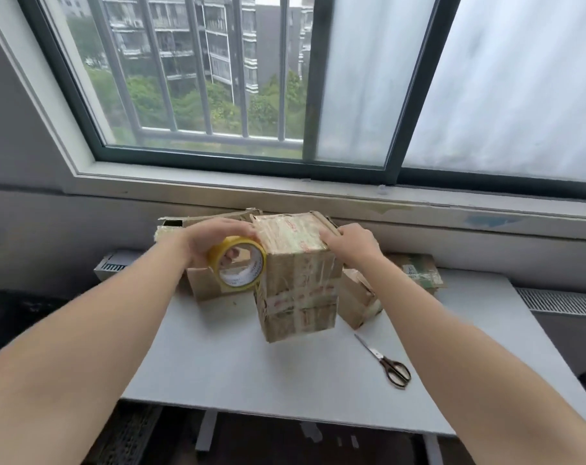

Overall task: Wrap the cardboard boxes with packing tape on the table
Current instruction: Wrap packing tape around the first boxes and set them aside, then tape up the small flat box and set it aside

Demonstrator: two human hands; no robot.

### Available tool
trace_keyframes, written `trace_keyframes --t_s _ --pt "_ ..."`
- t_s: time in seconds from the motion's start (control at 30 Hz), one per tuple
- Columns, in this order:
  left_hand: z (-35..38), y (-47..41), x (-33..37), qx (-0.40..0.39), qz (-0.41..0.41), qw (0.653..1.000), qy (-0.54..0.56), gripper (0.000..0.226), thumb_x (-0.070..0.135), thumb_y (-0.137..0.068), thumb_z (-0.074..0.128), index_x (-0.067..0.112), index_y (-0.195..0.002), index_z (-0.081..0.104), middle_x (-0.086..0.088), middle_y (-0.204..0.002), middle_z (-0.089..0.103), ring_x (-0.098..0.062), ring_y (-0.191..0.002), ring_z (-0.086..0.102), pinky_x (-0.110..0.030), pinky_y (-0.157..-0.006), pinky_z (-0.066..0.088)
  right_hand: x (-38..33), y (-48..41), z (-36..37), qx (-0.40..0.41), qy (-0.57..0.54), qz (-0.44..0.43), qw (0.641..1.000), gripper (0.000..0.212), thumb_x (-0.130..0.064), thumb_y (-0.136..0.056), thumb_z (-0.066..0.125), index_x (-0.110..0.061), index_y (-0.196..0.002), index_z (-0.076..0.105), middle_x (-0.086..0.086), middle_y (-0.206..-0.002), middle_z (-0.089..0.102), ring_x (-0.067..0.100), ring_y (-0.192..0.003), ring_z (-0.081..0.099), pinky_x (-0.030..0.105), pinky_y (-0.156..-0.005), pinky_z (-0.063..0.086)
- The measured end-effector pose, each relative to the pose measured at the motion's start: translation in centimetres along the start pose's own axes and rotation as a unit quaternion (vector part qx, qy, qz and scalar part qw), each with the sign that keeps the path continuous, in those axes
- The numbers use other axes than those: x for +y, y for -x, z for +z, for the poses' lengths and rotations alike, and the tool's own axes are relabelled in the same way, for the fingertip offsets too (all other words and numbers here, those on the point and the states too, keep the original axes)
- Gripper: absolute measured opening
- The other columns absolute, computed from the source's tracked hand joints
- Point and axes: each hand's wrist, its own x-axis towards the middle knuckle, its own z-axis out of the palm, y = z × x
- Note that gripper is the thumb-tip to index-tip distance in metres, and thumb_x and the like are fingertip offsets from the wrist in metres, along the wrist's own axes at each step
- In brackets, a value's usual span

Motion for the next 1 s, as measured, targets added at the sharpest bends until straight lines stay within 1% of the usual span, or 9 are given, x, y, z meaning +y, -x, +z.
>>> trace_keyframes --t_s 0.07,0.13,0.2,0.3,0.43,0.57,0.67,0.83,1.0 --pt "-0.1 -0.3 3.4 -0.019 0.025 0.999 0.015 0.029 0.039 -0.086 0.076 0.015 -0.103 0.072 0.001 -0.083 0.063 -0.008 -0.056 0.038 -0.017 -0.047 0.031 -0.8 0.3 -3.2 0.037 -0.009 -0.001 0.999 0.045 -0.056 -0.097 0.046 -0.018 -0.074 0.055 0.005 -0.081 0.066 0.025 -0.074 0.063 0.035 -0.065 0.051" --pt "0.5 -0.7 6.3 -0.035 0.053 0.997 0.032 0.014 0.035 -0.089 0.071 0.021 -0.09 0.074 0.004 -0.08 0.062 -0.007 -0.057 0.036 -0.017 -0.049 0.027 -1.1 0.8 -6.3 0.082 -0.026 0.004 0.996 0.047 -0.055 -0.099 0.045 -0.017 -0.07 0.052 0.003 -0.072 0.06 0.022 -0.067 0.056 0.032 -0.059 0.041" --pt "1.9 -1.3 8.8 -0.057 0.082 0.994 0.039 0.014 0.034 -0.092 0.069 0.025 -0.083 0.075 0.004 -0.083 0.064 -0.008 -0.058 0.034 -0.02 -0.051 0.023 -0.5 1.6 -9.2 0.124 -0.055 0.02 0.99 0.048 -0.053 -0.099 0.046 -0.018 -0.066 0.049 0.001 -0.067 0.054 0.022 -0.065 0.053 0.033 -0.06 0.04" --pt "5.0 -3.0 12.2 -0.092 0.12 0.987 0.05 0.02 0.03 -0.098 0.064 0.024 -0.082 0.074 0.002 -0.089 0.064 -0.007 -0.057 0.032 -0.021 -0.052 0.02 1.7 3.2 -13.3 0.181 -0.076 0.048 0.979 0.051 -0.053 -0.099 0.047 -0.017 -0.062 0.049 0.002 -0.066 0.058 0.025 -0.068 0.057 0.036 -0.064 0.043" --pt "11.1 -6.9 15.9 -0.171 0.172 0.97 -0.005 0.015 0.033 -0.092 0.07 0.019 -0.092 0.075 -0.005 -0.098 0.064 -0.008 -0.059 0.04 -0.019 -0.05 0.03 6.5 5.9 -18.3 0.253 -0.07 0.105 0.959 0.051 -0.052 -0.098 0.048 -0.018 -0.06 0.048 0.004 -0.069 0.059 0.03 -0.081 0.059 0.039 -0.071 0.043" --pt "19.8 -11.4 17.9 -0.239 0.185 0.953 0.0 0.022 0.033 -0.087 0.072 0.015 -0.099 0.074 -0.012 -0.105 0.062 -0.01 -0.059 0.046 -0.019 -0.049 0.034 13.2 9.4 -22.3 0.312 -0.056 0.171 0.933 0.047 -0.05 -0.098 0.049 -0.014 -0.07 0.061 0.004 -0.076 0.063 0.029 -0.085 0.059 0.038 -0.067 0.042" --pt "27.1 -15.0 18.1 -0.257 0.186 0.947 -0.045 0.023 0.027 -0.096 0.071 0.012 -0.113 0.073 -0.012 -0.107 0.064 -0.011 -0.066 0.054 -0.02 -0.05 0.042 18.5 11.4 -24.6 0.323 -0.022 0.221 0.92 0.042 -0.048 -0.098 0.049 -0.017 -0.074 0.064 0.001 -0.078 0.06 0.031 -0.09 0.057 0.037 -0.072 0.04" --pt "36.2 -20.7 16.6 -0.261 0.14 0.951 -0.092 0.015 0.025 -0.101 0.065 0.017 -0.101 0.077 -0.002 -0.087 0.068 -0.012 -0.06 0.049 -0.022 -0.05 0.042 27.7 10.4 -26.3 0.314 -0.015 0.258 0.913 0.037 -0.048 -0.096 0.051 -0.022 -0.071 0.057 0.006 -0.086 0.064 0.033 -0.09 0.058 0.036 -0.071 0.038" --pt "41.4 -26.7 16.2 -0.218 0.102 0.962 -0.131 0.015 0.028 -0.098 0.068 0.02 -0.095 0.081 0.001 -0.081 0.07 -0.01 -0.056 0.051 -0.024 -0.054 0.044 36.5 5.4 -26.6 0.27 -0.057 0.255 0.927 0.032 -0.047 -0.1 0.049 -0.022 -0.086 0.063 0.005 -0.094 0.063 0.031 -0.094 0.057 0.035 -0.075 0.039"
